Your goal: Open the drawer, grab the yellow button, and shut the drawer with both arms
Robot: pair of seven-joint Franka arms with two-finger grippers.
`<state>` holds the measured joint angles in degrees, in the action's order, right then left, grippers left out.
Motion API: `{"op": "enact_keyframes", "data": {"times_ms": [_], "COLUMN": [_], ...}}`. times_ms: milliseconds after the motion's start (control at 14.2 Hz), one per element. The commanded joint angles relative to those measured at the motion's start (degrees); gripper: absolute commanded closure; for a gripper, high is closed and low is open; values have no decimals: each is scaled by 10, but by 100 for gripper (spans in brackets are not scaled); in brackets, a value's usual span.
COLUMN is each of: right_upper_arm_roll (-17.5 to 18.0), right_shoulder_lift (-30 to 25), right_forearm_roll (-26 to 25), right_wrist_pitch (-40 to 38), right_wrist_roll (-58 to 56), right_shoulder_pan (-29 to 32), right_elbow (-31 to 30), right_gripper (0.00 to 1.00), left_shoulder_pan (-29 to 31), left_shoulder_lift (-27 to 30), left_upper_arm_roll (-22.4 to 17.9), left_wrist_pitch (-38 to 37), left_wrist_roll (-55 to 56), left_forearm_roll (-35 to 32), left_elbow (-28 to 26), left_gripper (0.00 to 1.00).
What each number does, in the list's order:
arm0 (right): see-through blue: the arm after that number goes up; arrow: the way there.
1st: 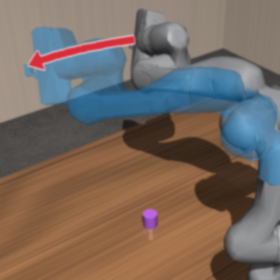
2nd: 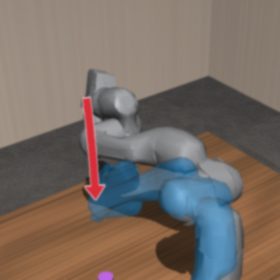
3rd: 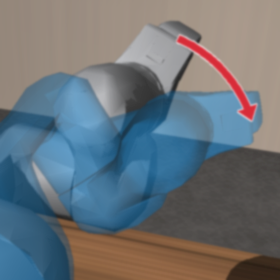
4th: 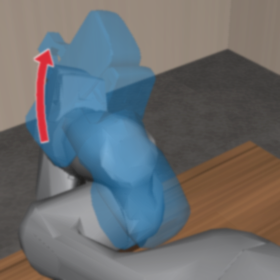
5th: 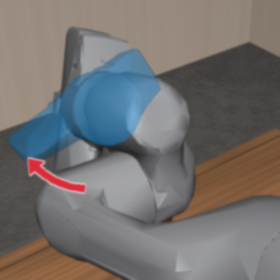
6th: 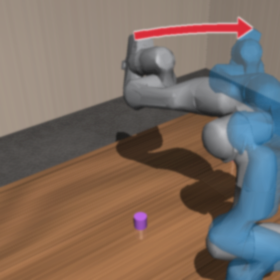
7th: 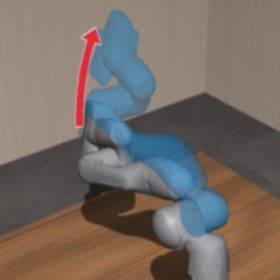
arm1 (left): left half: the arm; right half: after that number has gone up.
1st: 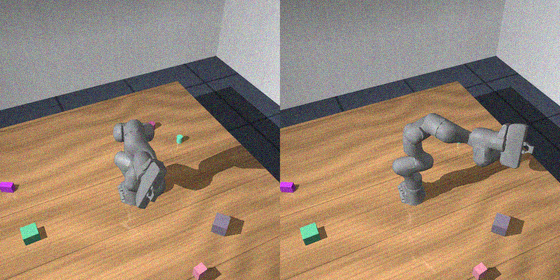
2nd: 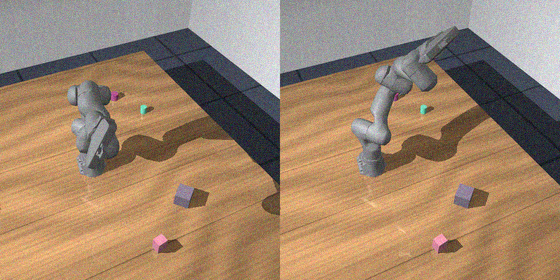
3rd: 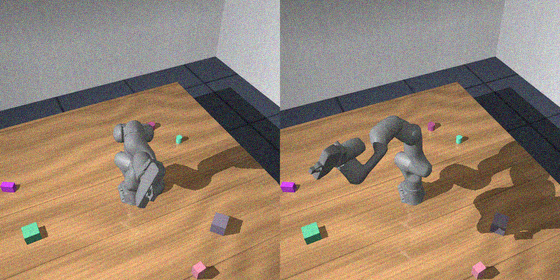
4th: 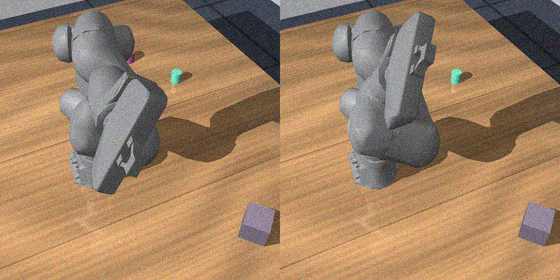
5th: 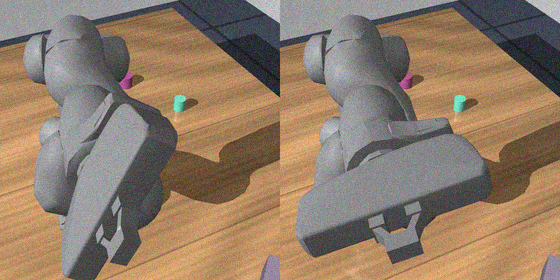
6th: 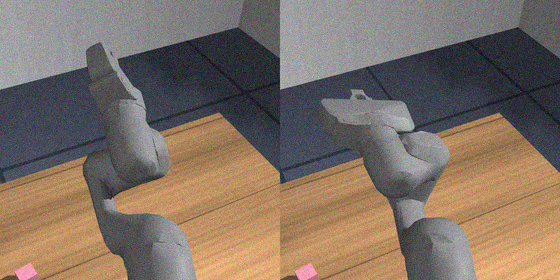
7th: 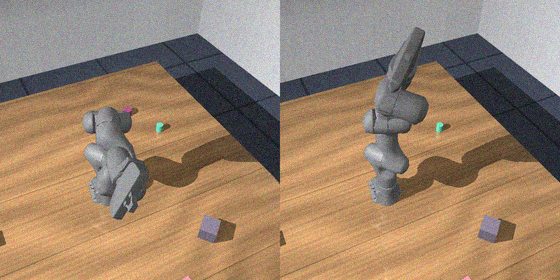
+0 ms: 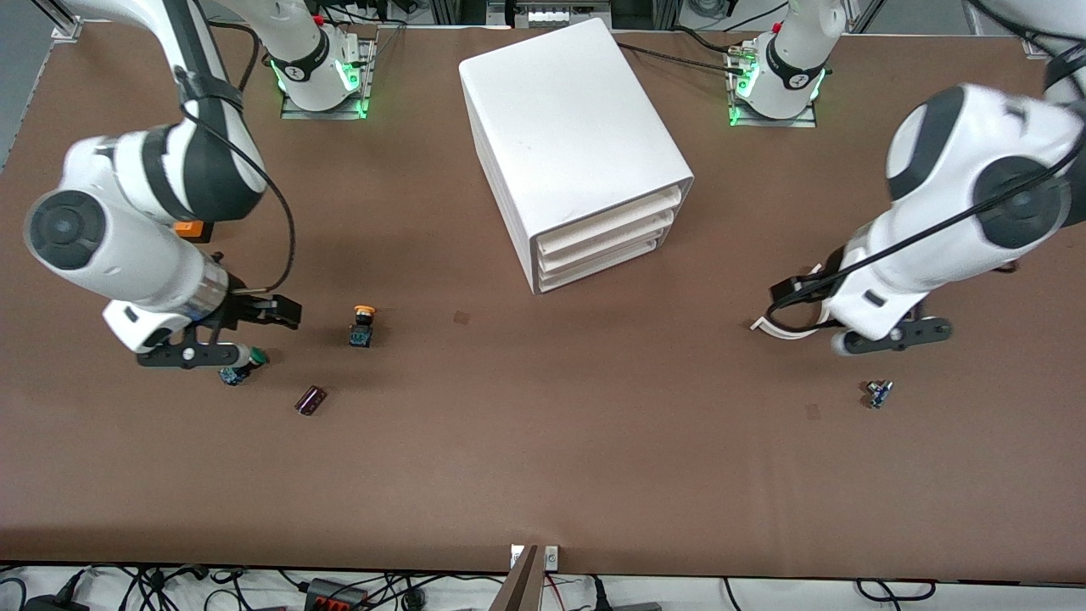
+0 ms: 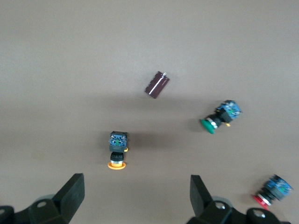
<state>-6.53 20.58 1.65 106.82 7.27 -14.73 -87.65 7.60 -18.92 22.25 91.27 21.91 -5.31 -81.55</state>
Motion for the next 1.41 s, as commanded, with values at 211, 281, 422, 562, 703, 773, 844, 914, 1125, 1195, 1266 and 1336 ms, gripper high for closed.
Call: {"op": "enact_keyframes", "data": {"times_ms": [211, 281, 422, 562, 703, 773, 844, 914, 1125, 1195, 1266, 1336], "right_upper_arm_roll": [-41, -43, -44, -38, -29, -20, -9, 5, 26, 25, 26, 27], "right_shoulder_lift": [4, 4, 4, -11, -26, -42, -51, -62, -79, -83, -83, -85], "right_forearm_roll": [6, 6, 10, 19, 19, 20, 18, 16, 13, 7, -5, -21], "right_wrist_pitch": [-98, -106, -115, -129, -129, -130, -135, -144, -146, -148, -161, -169], "right_wrist_roll": [-12, -12, -11, -10, -11, -12, -16, -30, -77, -77, -78, -83], "right_shoulder_pan": [5, 9, 24, 47, 79, 100, 116, 137, 170, 168, 167, 166], "right_elbow": [106, 120, 135, 152, 152, 148, 142, 140, 121, 119, 119, 115], "right_gripper": [0, 0, 0, 0, 0, 0, 0, 0, 0, 0, 0, 0], "left_shoulder_pan": [-14, -49, -92, -97, -97, -97, -97, -97, -94, -95, -95, -95], "left_shoulder_lift": [89, 111, 162, 235, 241, 238, 235, 227, 195, 193, 193, 193], "left_upper_arm_roll": [-92, -149, -210, -220, -214, -207, -203, -202, -189, -189, -189, -189], "left_wrist_pitch": [-46, -41, -1, 91, 105, 96, 82, 66, 9, 5, 5, 4], "left_wrist_roll": [-156, -197, -247, -248, -248, -247, -248, -248, -250, -251, -251, -251], "left_forearm_roll": [15, 30, 43, 41, 37, 37, 37, 38, 38, 38, 39, 39], "left_elbow": [-19, -44, -108, -202, -208, -196, -187, -171, -115, -113, -113, -113], "left_gripper": [0, 0, 0, 0, 0, 0, 0, 0, 0, 0, 0, 0]}}
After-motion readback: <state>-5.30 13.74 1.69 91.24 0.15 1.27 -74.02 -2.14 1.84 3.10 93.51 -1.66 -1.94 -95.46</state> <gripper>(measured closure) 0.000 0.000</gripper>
